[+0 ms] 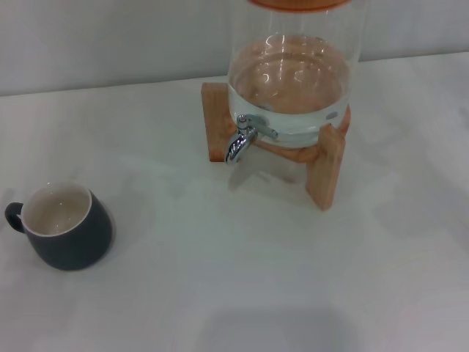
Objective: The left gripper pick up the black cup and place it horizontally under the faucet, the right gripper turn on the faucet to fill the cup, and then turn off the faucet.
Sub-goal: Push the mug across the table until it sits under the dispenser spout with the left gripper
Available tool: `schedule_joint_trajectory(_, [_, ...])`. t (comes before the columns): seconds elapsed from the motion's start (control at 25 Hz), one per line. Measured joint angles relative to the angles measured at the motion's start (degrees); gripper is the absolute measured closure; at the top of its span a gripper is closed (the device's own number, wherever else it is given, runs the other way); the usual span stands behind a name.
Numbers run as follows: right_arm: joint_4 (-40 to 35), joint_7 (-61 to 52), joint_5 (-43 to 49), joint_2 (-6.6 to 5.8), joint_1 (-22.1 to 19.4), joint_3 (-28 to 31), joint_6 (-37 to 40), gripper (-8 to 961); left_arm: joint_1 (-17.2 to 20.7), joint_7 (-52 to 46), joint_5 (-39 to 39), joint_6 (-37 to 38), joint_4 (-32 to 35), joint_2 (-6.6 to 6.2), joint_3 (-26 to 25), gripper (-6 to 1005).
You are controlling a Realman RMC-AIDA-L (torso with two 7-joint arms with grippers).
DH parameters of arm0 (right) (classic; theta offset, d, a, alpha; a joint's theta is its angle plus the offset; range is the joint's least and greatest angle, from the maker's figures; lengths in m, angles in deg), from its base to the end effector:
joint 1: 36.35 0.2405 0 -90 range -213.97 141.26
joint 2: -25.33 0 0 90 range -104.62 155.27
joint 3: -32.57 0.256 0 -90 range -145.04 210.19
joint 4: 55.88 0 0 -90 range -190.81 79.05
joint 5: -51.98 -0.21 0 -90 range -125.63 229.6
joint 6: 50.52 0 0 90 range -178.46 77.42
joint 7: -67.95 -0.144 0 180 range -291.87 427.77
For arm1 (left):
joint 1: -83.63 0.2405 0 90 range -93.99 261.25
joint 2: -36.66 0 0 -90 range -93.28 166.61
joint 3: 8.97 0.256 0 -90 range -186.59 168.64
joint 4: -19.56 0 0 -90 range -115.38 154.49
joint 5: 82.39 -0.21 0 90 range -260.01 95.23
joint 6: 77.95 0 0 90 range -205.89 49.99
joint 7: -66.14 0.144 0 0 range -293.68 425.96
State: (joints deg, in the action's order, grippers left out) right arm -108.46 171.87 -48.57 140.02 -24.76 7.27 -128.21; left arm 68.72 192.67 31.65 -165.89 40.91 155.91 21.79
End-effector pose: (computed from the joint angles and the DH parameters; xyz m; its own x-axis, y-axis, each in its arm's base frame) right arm 0.3493 0.2895 0.1972 0.6496 0.0767 -0.7564 -0.7090 -0.2982 -0.6391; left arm -0.3425 0.2784 0.0689 0.4224 -0.1348 0.8963 0.8077 -0.3929 -0.4397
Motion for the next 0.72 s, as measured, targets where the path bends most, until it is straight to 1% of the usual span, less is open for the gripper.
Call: schedule_joint_trajectory(0.72, [0.67, 0.22, 0.01, 0.00, 0.21, 0.09, -0.11, 203, -0.12, 1.02, 0.05, 0.29, -0.77, -0.01, -0.21, 111])
